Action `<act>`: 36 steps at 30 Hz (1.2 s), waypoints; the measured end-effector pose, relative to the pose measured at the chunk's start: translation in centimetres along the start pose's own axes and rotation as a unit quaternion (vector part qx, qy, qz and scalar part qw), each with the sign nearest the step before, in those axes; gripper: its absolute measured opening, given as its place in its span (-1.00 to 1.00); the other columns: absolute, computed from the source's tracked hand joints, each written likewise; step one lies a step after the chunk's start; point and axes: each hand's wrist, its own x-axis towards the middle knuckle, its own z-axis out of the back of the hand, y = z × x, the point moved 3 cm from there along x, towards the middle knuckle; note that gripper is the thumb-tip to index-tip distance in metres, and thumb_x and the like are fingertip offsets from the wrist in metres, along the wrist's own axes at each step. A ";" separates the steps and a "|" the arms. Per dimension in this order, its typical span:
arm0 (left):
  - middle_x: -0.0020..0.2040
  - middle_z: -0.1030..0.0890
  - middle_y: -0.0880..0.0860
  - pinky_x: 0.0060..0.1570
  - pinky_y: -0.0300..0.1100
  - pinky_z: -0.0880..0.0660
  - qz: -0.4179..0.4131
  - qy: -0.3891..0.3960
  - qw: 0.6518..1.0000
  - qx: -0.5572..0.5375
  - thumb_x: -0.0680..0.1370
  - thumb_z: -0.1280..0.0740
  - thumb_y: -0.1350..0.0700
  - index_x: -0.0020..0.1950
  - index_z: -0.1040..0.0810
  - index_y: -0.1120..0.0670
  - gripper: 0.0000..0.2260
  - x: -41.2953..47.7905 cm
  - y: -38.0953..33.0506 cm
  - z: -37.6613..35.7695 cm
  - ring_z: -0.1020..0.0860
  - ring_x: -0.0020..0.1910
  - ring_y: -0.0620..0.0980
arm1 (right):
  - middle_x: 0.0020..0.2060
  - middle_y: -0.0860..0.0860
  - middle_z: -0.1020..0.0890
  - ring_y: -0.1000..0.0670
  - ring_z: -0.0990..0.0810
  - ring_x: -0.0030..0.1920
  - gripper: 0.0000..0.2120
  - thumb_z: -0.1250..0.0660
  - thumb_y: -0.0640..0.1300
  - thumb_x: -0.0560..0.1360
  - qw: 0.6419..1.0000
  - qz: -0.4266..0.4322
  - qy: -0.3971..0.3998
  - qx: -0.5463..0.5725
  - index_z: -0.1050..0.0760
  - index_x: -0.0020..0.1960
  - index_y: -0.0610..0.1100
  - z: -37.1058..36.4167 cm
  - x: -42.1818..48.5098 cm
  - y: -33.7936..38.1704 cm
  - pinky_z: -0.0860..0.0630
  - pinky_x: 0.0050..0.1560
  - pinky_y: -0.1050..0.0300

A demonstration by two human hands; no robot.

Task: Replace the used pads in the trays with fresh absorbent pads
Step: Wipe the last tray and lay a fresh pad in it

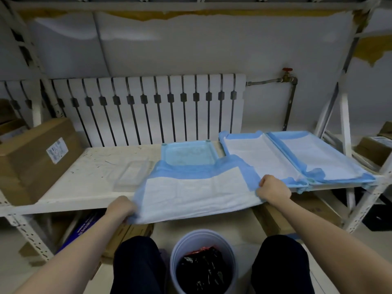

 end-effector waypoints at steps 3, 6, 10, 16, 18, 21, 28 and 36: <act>0.12 -0.49 0.20 -0.10 -0.08 -0.42 -0.078 -0.099 0.990 0.060 0.55 -0.21 0.14 0.05 -0.41 0.18 -0.86 -0.5 -2.8 1.0 -0.51 0.07 0.19 | 0.12 -0.08 -0.51 -0.11 -0.45 0.17 -0.70 -0.23 -0.07 0.46 0.989 0.058 -0.032 -0.130 -0.37 0.17 -0.09 -0.3 0.2 2.2 -0.40 0.13 0.01; 0.11 -0.49 0.20 -0.10 -0.07 -0.41 -0.147 -0.135 0.976 0.085 0.52 -0.18 0.20 0.09 -0.42 0.20 -0.83 0.3 -5.8 0.5 -0.51 0.07 0.21 | 0.13 -0.07 -0.47 -0.12 -0.42 0.20 -0.69 -0.21 -0.18 0.45 0.982 0.154 -0.041 -0.099 -0.40 0.19 -0.10 -1.2 1.1 5.0 -0.40 0.13 0.02; 0.01 -0.59 0.11 -0.06 -0.11 -0.48 -0.222 -0.074 0.966 0.110 0.47 -0.18 0.24 -0.10 -0.48 0.10 -0.89 2.5 -9.1 -1.7 -0.54 0.04 0.12 | 0.19 -0.05 -0.48 -0.09 -0.44 0.23 -0.63 -0.20 -0.22 0.45 0.954 0.274 0.080 -0.091 -0.44 0.24 -0.08 -4.4 2.7 7.8 -0.42 0.18 0.04; 0.24 -0.49 0.10 0.18 -0.12 -0.41 -0.271 -0.031 0.942 0.194 0.47 -0.19 0.23 0.25 -0.45 0.10 -0.65 8.1 -12.2 -4.6 -0.41 0.26 0.12 | 0.25 -0.02 -0.48 -0.09 -0.43 0.23 -0.64 -0.16 -0.24 0.48 0.909 0.374 0.097 -0.156 -0.42 0.26 -0.09 -6.3 6.6 12.8 -0.40 0.15 0.06; 0.29 -0.41 0.07 0.27 -0.09 -0.34 -0.273 -0.020 0.927 0.255 0.48 -0.21 0.17 0.32 -0.39 0.08 -0.61 9.8 -13.2 -5.3 -0.30 0.33 0.12 | 0.24 -0.04 -0.47 -0.11 -0.45 0.23 -0.67 -0.17 -0.18 0.51 0.902 0.379 0.112 -0.173 -0.39 0.27 -0.10 -7.5 8.0 14.3 -0.41 0.16 0.01; 0.31 -0.34 0.04 0.41 0.08 -0.11 -0.291 0.000 0.894 0.340 0.46 -0.27 0.00 0.33 -0.35 0.05 -0.55 11.4 -14.4 -6.0 -0.16 0.40 0.08 | 0.23 -0.07 -0.43 -0.15 -0.50 0.18 -0.60 -0.23 -0.01 0.52 0.897 0.376 0.122 -0.196 -0.33 0.31 -0.13 -8.9 9.2 15.7 -0.44 0.07 -0.02; 0.26 -0.37 0.06 0.44 0.17 0.04 -0.291 -0.020 0.878 0.378 0.44 -0.28 -0.04 0.26 -0.33 0.07 -0.56 12.4 -15.8 -6.5 -0.18 0.37 0.10 | 0.11 -0.04 -0.50 -0.09 -0.51 0.11 -0.63 -0.35 0.06 0.45 0.912 0.347 0.141 -0.168 -0.39 0.17 -0.08 -9.5 10.9 16.6 -0.30 -0.12 0.10; 0.26 -0.39 0.04 0.38 0.07 -0.10 -0.326 -0.008 0.895 0.306 0.41 -0.29 0.10 0.34 -0.31 0.03 -0.51 10.7 -15.1 -5.3 -0.20 0.38 0.07 | -0.06 -0.10 -0.53 -0.12 -0.53 -0.05 -0.84 -0.18 -0.24 0.53 0.924 0.380 0.043 -0.026 -0.54 -0.06 -0.21 -7.2 8.3 16.0 -0.40 -0.18 0.07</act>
